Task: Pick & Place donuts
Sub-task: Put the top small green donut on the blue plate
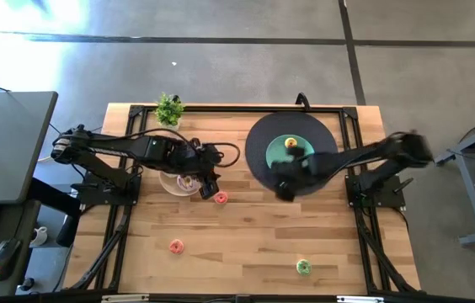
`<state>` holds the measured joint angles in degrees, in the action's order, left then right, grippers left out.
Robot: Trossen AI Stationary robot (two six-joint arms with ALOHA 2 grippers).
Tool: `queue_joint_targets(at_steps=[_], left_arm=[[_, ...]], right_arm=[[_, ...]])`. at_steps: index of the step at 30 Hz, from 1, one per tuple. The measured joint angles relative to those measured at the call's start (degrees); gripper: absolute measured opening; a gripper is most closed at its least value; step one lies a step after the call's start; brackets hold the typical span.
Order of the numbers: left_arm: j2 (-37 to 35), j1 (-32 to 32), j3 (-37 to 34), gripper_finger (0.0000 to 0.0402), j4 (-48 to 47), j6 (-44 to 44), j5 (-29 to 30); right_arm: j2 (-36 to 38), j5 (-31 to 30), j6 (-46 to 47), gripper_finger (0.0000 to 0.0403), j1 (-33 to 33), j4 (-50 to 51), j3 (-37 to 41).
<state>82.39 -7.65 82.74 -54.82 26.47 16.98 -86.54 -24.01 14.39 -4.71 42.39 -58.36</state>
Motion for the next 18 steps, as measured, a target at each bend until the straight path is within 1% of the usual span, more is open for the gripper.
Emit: queue_joint_targets(at_steps=[2, 4, 7, 9, 12, 15, 18], left_arm=[[0.0, -1.03, 0.0, 0.0197, 0.3, 0.86, 0.93], [0.0, -2.03, 0.0, 0.0197, 1.13, 0.91, 1.62], [0.0, -3.02, 0.0, 0.0197, 1.43, 0.99, 1.84], [0.0, -3.02, 0.0, 0.0197, 1.67, 1.13, 1.85], [0.0, -2.83, 0.0, 0.0197, 2.31, 2.1, 2.18], [0.0, -2.85, 0.0, 0.0197, 2.47, 2.32, 2.88], [0.0, -2.89, 0.0, 0.0197, 2.42, 2.32, 3.95]], right_arm=[[4.72, -0.2, 1.68, 0.0016, 3.85, -3.87, 6.05], [8.37, -0.41, 3.23, 0.0011, 8.01, -9.57, 12.97], [12.48, 0.84, 5.16, 0.0007, 14.06, -17.11, 21.8], [13.78, 0.91, 6.38, 0.001, 17.25, -21.56, 25.78], [14.31, 0.5, 6.75, 0.0015, 21.24, -23.04, 29.35], [14.18, 3.57, 5.55, 0.002, 24.38, -23.55, 30.49], [14.19, 6.16, 2.07, 0.0034, 25.72, -23.66, 30.81]])
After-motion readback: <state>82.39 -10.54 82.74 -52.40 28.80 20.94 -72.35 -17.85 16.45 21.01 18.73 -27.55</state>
